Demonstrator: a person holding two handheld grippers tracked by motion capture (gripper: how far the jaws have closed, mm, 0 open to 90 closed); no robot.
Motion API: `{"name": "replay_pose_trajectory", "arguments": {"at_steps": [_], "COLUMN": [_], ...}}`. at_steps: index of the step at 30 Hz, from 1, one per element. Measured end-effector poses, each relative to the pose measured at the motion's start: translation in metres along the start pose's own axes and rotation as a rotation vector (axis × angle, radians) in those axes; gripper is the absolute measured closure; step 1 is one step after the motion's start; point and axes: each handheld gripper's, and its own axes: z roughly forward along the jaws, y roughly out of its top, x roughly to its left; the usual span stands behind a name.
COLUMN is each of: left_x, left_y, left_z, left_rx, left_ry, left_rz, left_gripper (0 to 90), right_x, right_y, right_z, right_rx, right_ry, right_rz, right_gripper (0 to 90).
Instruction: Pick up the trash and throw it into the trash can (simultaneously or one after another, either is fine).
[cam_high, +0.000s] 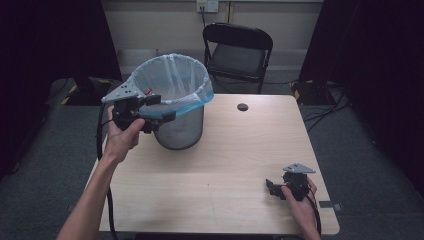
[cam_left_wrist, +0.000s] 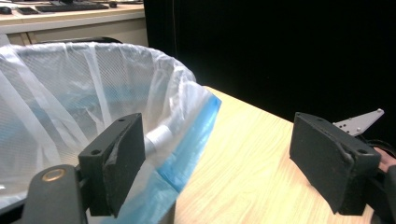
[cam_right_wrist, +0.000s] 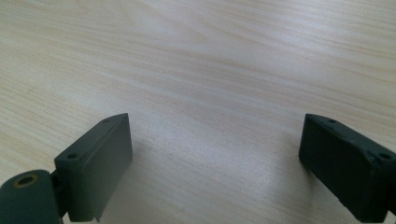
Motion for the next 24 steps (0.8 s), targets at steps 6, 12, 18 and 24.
{"name": "replay_pose_trajectory", "arguments": {"at_steps": [6,12,18,24], "left_x": [-0.005,-0.010,-0.012,-0.017], "left_y": [-0.012,-0.029,-0.048,-0.067], "left_z": [0.001,-0.002,-0.002,-0.001], "left_rx": [0.018,0.032,0.049,0.075], "left_ry": [0.006,-0.019,-0.027,-0.057], "left_rz": [0.013,0.021,0.006,-0.007], "left_gripper": [17.8,15.9,15.9,15.7], "right_x": [0.000,0.000,0.000,0.000], "right_y": [0.000,0.000,0.000,0.000], "right_z": [0.000,0.000,0.000,0.000], "right_rx": [0.000,0.000,0.000,0.000], "right_ry": [0.000,0.000,0.000,0.000], "right_rz": [0.000,-0.001,0.000,0.000], "right_gripper": [8.9,8.9,8.9,8.9]}}
